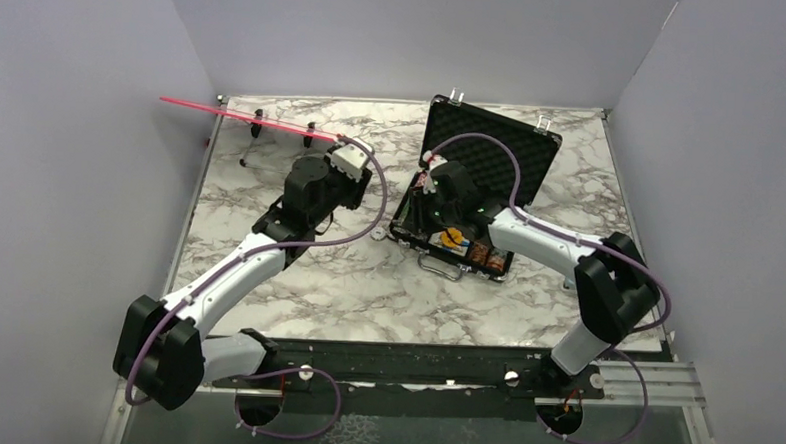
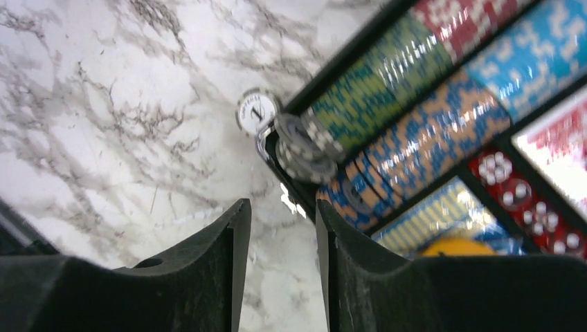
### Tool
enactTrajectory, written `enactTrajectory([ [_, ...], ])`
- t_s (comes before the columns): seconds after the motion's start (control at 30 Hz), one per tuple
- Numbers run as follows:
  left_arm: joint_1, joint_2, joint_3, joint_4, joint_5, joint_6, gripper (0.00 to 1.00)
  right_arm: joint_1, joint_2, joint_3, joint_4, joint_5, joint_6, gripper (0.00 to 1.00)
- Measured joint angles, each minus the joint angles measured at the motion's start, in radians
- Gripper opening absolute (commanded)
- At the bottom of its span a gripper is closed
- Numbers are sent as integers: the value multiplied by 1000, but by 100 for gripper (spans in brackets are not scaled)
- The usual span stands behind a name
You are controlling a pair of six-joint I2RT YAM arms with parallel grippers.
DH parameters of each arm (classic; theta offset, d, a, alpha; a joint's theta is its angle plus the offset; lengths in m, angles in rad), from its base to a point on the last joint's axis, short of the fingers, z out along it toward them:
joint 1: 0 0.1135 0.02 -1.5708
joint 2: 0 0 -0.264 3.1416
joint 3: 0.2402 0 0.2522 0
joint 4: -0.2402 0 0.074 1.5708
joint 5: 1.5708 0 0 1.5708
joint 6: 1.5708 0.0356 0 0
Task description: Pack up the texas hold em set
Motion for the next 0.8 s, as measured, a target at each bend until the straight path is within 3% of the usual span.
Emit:
enactTrajectory([
  [0.17, 4, -97, -34, 23, -172, -180, 49, 59, 126, 114, 26, 69, -141, 32],
  [0.37, 5, -176, -92, 16, -253, -295, 49, 80, 228, 166, 24, 133, -203, 15],
  [0.47, 5, -182, -108, 1, -268, -322, 49, 84, 247, 178, 18, 159, -204, 12],
  [0.53, 5, -182, -119, -8, -274, -336, 49, 88, 248, 185, 9, 185, -203, 13],
  [0.73, 5, -182, -145, -16, -278, -362, 50, 96, 246, 210, -29, 205, -186, 33],
  [0.8, 5, -181, -145, -16, -280, -368, 55, 95, 242, 220, -45, 211, -184, 36],
])
